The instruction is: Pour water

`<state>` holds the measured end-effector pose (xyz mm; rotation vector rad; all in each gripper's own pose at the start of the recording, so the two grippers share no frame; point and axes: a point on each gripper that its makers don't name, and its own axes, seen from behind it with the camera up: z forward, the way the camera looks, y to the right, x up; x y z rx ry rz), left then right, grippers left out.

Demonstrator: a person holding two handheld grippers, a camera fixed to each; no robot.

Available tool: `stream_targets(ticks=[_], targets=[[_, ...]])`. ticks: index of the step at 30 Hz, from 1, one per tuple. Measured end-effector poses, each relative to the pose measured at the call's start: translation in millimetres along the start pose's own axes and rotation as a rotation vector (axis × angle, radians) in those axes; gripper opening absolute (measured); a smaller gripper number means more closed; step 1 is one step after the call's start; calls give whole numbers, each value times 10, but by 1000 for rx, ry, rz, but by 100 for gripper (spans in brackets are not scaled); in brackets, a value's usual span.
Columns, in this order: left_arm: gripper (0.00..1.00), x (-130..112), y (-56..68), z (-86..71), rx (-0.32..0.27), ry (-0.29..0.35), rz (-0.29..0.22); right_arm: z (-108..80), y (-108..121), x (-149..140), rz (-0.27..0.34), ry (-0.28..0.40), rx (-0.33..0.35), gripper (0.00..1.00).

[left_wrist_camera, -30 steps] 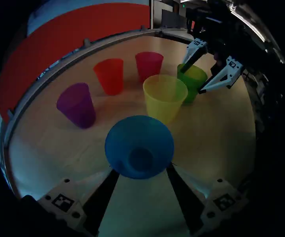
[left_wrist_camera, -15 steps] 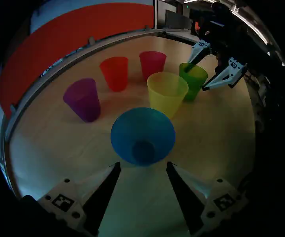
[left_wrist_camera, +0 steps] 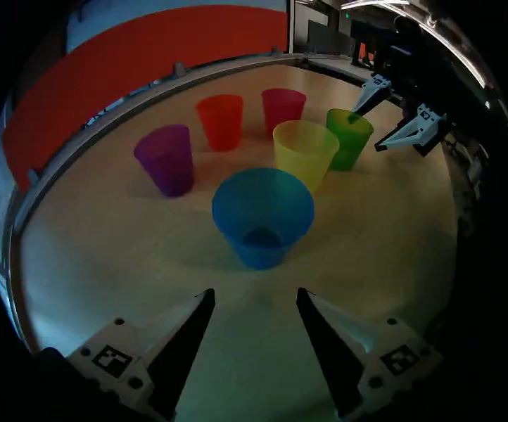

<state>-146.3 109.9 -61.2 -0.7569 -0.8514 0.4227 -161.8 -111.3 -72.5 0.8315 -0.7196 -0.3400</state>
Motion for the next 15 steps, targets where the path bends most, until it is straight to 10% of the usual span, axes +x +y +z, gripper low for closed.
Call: stream_targets(ticks=[15], targets=[[86, -33, -121, -145, 63, 27, -39, -114, 22, -34, 20, 23, -46, 100]])
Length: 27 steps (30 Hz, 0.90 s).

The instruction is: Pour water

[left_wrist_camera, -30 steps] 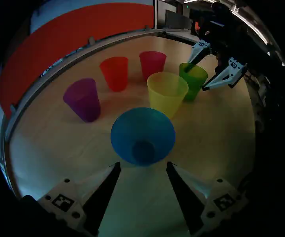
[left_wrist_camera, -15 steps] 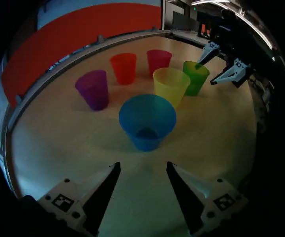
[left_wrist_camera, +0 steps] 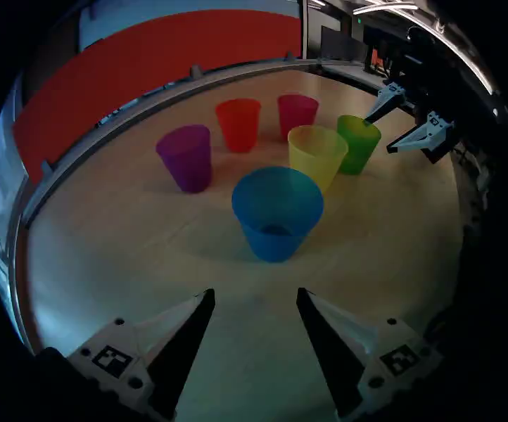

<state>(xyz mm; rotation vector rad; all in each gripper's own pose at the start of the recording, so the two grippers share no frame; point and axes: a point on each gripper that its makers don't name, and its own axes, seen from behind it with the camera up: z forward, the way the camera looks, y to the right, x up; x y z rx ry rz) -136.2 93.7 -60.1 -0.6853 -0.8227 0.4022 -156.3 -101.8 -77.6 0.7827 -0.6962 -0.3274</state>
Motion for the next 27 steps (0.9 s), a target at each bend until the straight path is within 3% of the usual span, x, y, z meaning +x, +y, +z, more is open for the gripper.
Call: stream_targets(ticks=[11, 27], targets=[[86, 56, -192, -110, 66, 57, -48, -190, 220, 62, 44, 53, -86, 100], [86, 296, -582, -285, 221, 197, -126, -410, 570, 239, 99, 160, -237, 100]])
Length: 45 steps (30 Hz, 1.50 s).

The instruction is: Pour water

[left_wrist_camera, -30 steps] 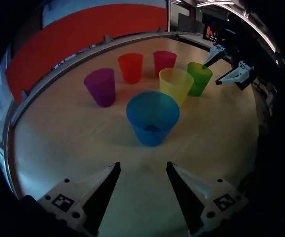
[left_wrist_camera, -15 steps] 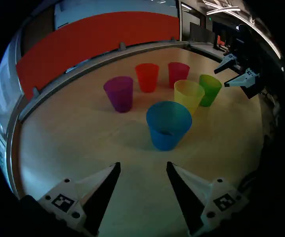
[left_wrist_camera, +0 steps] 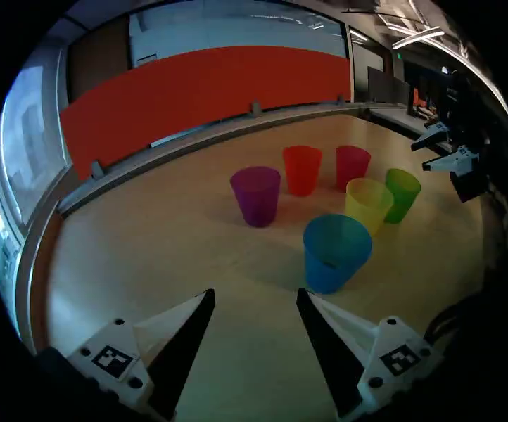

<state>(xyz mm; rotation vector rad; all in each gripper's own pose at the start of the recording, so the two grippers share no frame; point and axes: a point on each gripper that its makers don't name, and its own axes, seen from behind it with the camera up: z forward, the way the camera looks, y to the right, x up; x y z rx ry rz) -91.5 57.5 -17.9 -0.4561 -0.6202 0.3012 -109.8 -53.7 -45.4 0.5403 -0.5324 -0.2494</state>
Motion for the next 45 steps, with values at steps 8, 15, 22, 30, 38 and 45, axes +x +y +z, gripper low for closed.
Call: stream_targets(ticks=[8, 15, 22, 30, 38, 45], targets=[[86, 92, -99, 0, 45, 65, -42, -15, 107, 140, 35, 81, -75, 100], [86, 221, -215, -23, 92, 141, -72, -31, 184, 277, 73, 151, -130, 99], [86, 371, -384, -98, 156, 231, -110, -77, 309, 436, 101, 217, -205, 100], [86, 564, -571, -252, 238, 329, -134, -173, 473, 618, 131, 301, -299, 99], [86, 793, -668, -421, 304, 420, -133, -290, 603, 813, 156, 388, -376, 99], [86, 925, -681, -535, 345, 482, -145, -418, 692, 918, 180, 461, -452, 99]])
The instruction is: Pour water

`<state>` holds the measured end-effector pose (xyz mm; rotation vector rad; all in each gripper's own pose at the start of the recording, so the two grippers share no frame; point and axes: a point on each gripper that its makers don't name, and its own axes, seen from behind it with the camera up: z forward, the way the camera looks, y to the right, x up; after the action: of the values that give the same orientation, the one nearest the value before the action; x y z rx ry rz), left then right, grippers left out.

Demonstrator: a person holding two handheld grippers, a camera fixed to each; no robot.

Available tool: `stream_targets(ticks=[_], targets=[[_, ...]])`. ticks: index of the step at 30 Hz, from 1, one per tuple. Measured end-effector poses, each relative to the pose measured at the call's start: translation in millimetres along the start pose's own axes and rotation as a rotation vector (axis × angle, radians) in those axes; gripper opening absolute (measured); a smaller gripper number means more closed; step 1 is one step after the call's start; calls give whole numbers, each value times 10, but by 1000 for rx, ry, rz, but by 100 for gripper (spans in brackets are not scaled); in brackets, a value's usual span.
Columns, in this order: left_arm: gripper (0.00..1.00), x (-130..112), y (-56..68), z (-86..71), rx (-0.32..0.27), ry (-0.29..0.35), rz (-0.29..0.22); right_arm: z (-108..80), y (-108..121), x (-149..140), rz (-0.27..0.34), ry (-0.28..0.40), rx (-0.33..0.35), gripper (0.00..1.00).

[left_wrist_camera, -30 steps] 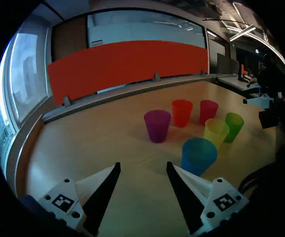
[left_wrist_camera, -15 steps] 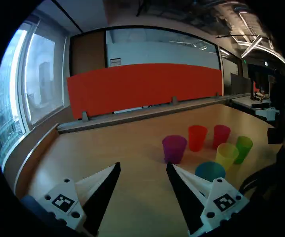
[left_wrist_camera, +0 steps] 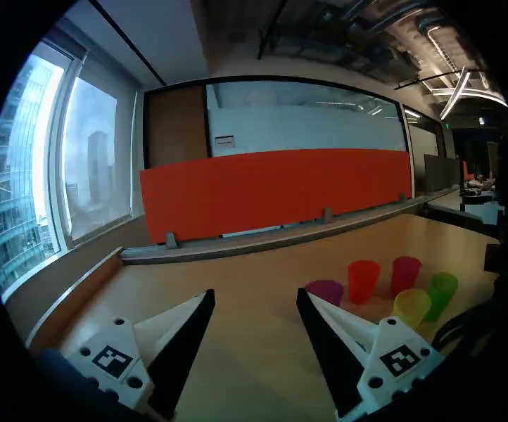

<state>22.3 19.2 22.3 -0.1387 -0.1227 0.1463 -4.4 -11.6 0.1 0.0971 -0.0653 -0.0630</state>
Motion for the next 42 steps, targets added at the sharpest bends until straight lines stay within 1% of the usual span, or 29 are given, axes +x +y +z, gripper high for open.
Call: stream_targets(ticks=[6, 11, 15, 20, 26, 32, 38, 42], targets=[[86, 25, 23, -11, 18, 24, -26, -28, 112, 81, 11, 47, -67, 99], [86, 12, 3, -16, 41, 35, -46, -65, 174, 137, 20, 76, -111, 99], [86, 29, -33, -30, 63, 49, -48, -103, 192, 190, 25, 93, -133, 99], [86, 68, -84, -56, 98, 69, -44, -130, 188, 191, 37, 95, -144, 99], [86, 74, -89, -82, 114, 91, -57, -155, 225, 200, 48, 105, -160, 99], [86, 60, -134, -123, 146, 115, -59, -194, 273, 213, 78, 108, -168, 99], [86, -41, -139, -143, 163, 122, -67, -242, 284, 270, 94, 129, -166, 99], [86, -104, -125, -151, 167, 128, -61, -257, 267, 264, 104, 128, -161, 99]])
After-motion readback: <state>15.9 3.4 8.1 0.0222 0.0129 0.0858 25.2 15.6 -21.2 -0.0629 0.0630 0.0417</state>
